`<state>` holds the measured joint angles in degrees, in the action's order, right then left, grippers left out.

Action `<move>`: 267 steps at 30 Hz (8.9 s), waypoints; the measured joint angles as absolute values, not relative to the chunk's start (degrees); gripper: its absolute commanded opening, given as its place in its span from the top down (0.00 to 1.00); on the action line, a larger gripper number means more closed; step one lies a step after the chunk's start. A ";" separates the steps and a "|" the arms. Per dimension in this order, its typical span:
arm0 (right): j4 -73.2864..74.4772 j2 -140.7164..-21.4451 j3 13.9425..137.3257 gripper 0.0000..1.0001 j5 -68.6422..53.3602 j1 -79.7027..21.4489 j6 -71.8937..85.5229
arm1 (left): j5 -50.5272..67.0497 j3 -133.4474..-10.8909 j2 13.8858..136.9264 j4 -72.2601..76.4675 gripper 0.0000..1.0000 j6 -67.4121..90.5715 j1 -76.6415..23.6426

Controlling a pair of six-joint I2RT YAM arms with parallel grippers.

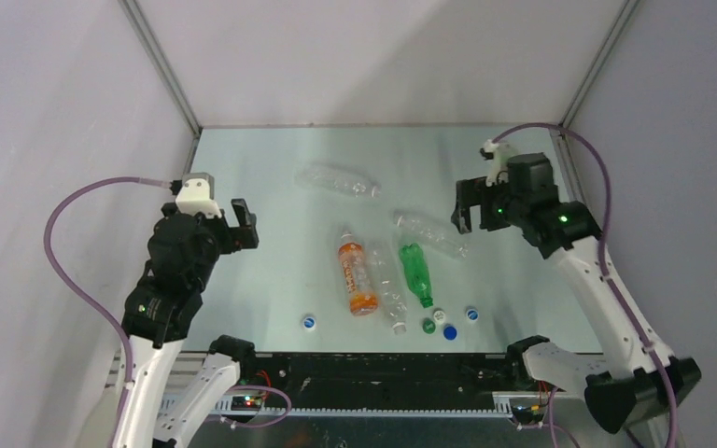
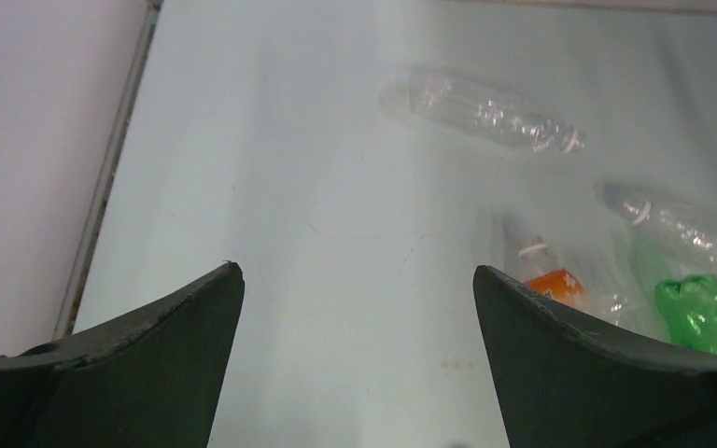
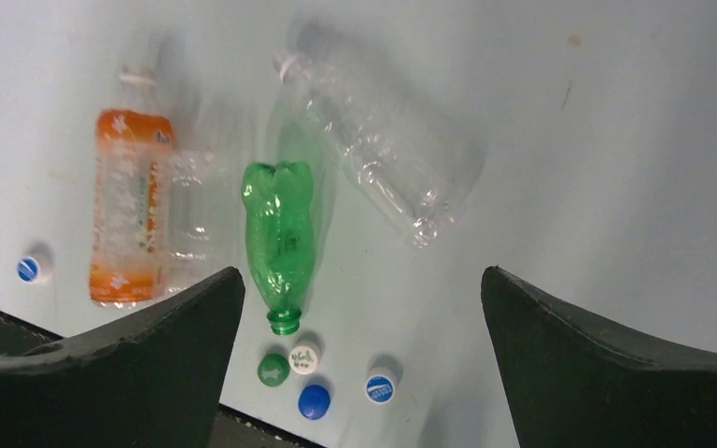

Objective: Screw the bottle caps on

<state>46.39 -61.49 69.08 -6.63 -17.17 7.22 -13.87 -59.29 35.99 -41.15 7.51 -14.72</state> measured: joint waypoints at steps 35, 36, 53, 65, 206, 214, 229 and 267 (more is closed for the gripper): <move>49.08 -96.71 75.18 0.11 7.01 -28.97 4.01 | -4.86 -50.65 37.26 -41.25 0.02 16.08 -14.76; 49.06 -97.25 75.18 0.11 7.16 -28.82 3.88 | -4.67 -50.50 37.39 -41.25 0.02 16.12 -14.76; 46.37 -102.78 73.87 0.13 6.20 -25.41 1.87 | -2.39 -49.04 38.85 -41.23 0.02 17.65 -14.79; 43.44 -103.88 68.36 0.24 2.90 -23.18 2.52 | 1.39 -47.00 39.88 -39.70 0.02 20.10 -14.79; 44.62 -62.57 28.97 0.60 11.64 -32.32 65.30 | 10.81 -32.53 30.96 -19.00 0.53 -18.52 -39.68; 44.56 -65.58 29.98 0.75 11.29 -32.21 64.31 | 11.03 -32.53 31.14 -19.81 0.53 -18.59 -39.68; 44.64 -60.88 37.98 1.00 9.08 -33.67 52.31 | 12.71 -33.19 33.45 -20.97 0.55 -19.73 -39.68; 26.13 -51.20 56.95 1.00 -29.32 -46.70 -11.84 | 27.27 -45.60 45.39 -28.40 0.67 -31.27 -39.68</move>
